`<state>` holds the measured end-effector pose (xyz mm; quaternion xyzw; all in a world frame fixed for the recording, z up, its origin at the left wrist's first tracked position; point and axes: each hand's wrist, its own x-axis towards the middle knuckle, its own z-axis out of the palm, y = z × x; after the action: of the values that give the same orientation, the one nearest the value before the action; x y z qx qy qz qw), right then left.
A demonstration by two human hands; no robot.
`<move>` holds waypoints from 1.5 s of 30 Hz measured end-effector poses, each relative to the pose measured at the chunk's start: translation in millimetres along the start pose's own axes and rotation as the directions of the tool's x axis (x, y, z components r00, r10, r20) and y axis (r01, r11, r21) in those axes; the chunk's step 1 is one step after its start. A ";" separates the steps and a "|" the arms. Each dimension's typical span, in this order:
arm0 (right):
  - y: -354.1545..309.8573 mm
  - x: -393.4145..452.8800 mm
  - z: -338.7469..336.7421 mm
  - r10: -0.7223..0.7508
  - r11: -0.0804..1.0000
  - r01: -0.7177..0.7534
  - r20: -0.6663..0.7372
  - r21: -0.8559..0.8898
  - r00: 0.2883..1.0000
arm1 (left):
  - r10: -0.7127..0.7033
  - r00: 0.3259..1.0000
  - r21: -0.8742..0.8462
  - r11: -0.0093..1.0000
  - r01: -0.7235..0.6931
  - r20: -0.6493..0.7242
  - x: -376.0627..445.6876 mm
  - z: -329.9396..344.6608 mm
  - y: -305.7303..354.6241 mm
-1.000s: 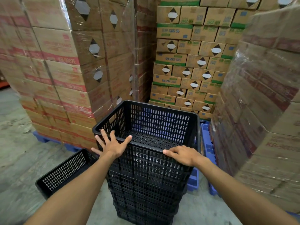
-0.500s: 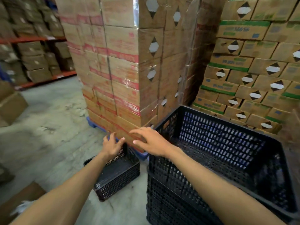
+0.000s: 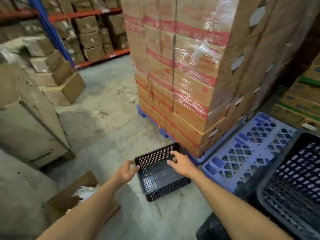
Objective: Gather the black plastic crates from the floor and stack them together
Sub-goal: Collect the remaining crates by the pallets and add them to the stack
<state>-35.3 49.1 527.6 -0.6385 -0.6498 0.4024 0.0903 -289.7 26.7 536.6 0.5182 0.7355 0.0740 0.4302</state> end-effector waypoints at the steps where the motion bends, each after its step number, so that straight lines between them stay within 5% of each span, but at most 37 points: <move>1: 3.2 9.5 5.3 0.041 0.999 -0.041 0.002 0.024 0.999 | -0.027 0.999 0.006 1.000 0.027 0.030 9.3 0.1 -6.2; 11: 52.0 153.1 43.8 0.320 0.937 -0.313 -0.025 0.156 0.947 | -0.128 0.973 -0.008 0.991 0.132 0.193 178.3 4.1 -45.8; 18: 152.1 252.7 94.2 0.478 0.852 -0.480 0.065 0.209 0.876 | -0.253 0.918 -0.099 0.951 0.294 0.305 299.7 77.1 -116.3; 23: 241.2 324.7 150.1 0.516 0.843 -0.526 0.112 0.109 0.849 | -0.303 0.913 -0.101 0.935 0.340 0.272 395.1 156.6 -177.7; 29: 344.5 393.2 201.5 0.610 0.781 -0.588 0.059 -0.209 0.790 | -0.424 0.884 -0.183 0.870 0.458 0.198 464.7 237.2 -239.7; 35: 403.9 419.1 232.8 0.716 0.689 -0.715 -0.047 -0.115 0.697 | -0.552 0.800 -0.279 0.750 0.599 0.233 487.1 282.0 -277.0; 39: 418.8 431.7 228.4 0.725 0.660 -0.746 -0.186 -0.090 0.664 | -0.509 0.857 -0.226 0.828 0.513 0.083 493.3 281.6 -281.2; 45: 432.5 440.8 180.6 0.796 0.591 -0.747 -0.072 0.304 0.600 | -0.396 0.916 -0.090 0.917 0.389 -0.070 483.3 245.4 -266.4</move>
<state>104.0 313.2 -42.5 -0.8783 -0.2396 0.4108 0.0483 -346.5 222.7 -31.8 0.3400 0.8392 0.0359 0.4230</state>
